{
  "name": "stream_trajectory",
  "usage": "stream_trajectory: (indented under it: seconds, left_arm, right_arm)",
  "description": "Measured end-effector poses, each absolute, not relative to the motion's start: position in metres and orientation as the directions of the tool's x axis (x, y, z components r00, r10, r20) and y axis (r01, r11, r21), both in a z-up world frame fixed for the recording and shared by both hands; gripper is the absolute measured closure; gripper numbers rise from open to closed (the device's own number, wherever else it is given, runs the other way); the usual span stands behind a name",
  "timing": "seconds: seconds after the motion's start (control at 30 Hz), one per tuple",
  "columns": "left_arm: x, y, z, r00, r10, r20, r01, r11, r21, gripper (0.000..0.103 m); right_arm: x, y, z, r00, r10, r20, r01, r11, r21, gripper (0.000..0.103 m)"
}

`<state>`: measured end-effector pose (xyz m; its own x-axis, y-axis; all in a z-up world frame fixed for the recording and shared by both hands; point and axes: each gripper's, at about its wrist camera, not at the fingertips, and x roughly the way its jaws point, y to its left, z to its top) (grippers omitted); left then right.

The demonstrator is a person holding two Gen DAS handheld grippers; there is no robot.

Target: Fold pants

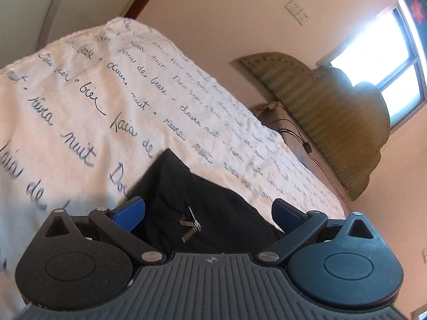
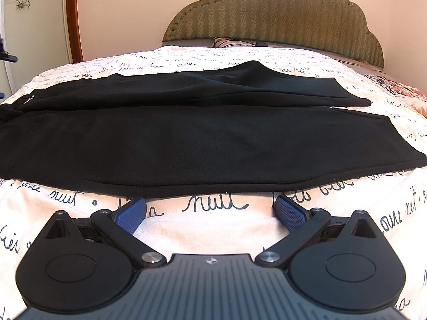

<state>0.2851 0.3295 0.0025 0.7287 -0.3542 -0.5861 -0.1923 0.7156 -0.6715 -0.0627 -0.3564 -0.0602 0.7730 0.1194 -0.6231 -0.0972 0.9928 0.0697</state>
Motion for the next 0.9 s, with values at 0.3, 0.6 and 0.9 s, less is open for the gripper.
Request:
stream_trajectory:
  seconds: [0.3,0.6,0.9]
  left_arm:
    - [0.339,0.331,-0.006,0.640,-0.394,-0.660,-0.110,0.803,-0.586,0.001]
    - [0.361,0.311,-0.003,0.603,-0.419,-0.679,-0.042,0.833,-0.551,0.022]
    - [0.354,0.291,0.011,0.627,-0.251,-0.738,0.001,0.947,-0.322,0.099]
  right_arm:
    - [-0.061,-0.354,-0.061,0.772,0.110,-0.626,-0.092,0.994,0.062,0.000]
    - [-0.061,-0.355,-0.060,0.770,0.112,-0.628,-0.092,0.994,0.064,0.000]
    - [-0.060,-0.362,-0.057,0.763,0.149,-0.628,-0.113,0.989,0.097,0.000]
